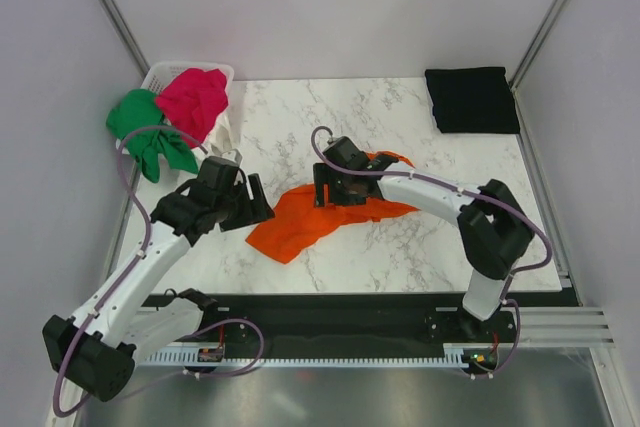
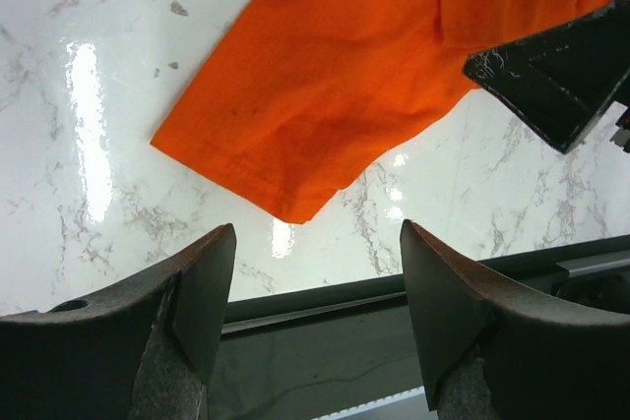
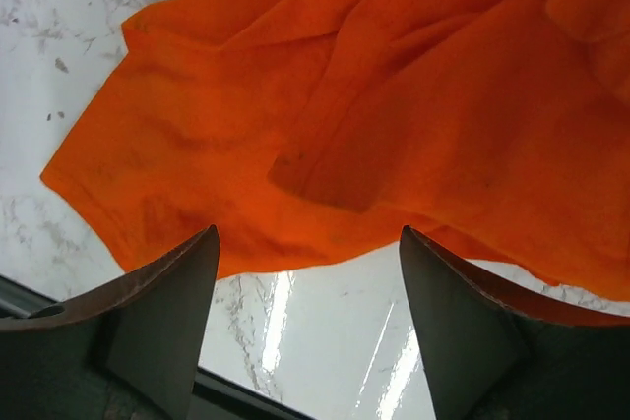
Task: Fold and stack the t-shirts
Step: Flatten the tshirt out
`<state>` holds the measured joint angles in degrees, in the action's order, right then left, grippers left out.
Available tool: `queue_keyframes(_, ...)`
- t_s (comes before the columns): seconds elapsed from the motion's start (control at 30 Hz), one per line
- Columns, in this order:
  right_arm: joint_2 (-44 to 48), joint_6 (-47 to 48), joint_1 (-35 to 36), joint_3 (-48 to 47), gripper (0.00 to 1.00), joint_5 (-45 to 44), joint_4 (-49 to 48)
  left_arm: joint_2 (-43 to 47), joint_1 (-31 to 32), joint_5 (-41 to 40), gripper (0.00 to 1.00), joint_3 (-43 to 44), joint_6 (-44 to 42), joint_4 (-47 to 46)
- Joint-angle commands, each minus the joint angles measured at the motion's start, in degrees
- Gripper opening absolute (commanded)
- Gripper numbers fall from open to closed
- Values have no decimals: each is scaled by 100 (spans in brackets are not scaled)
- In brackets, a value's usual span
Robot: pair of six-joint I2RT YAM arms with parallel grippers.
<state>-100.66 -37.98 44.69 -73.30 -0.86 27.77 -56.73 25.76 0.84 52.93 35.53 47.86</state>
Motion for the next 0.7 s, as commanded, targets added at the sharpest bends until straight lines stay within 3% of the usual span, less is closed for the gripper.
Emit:
queue_keyframes(0.0,-392,291,84,-596,81,-335,474,276,-114,-312,74,-273,-221,-163)
queue_keyframes(0.47,-1298,528,181,-1432,64,-1021,870,646,-185,-445,74,-775,-275,-470)
queue_keyframes(0.67,-1421,528,190,-1521,28,-1056,888,558,-185,-480,74,-810,-275,-514)
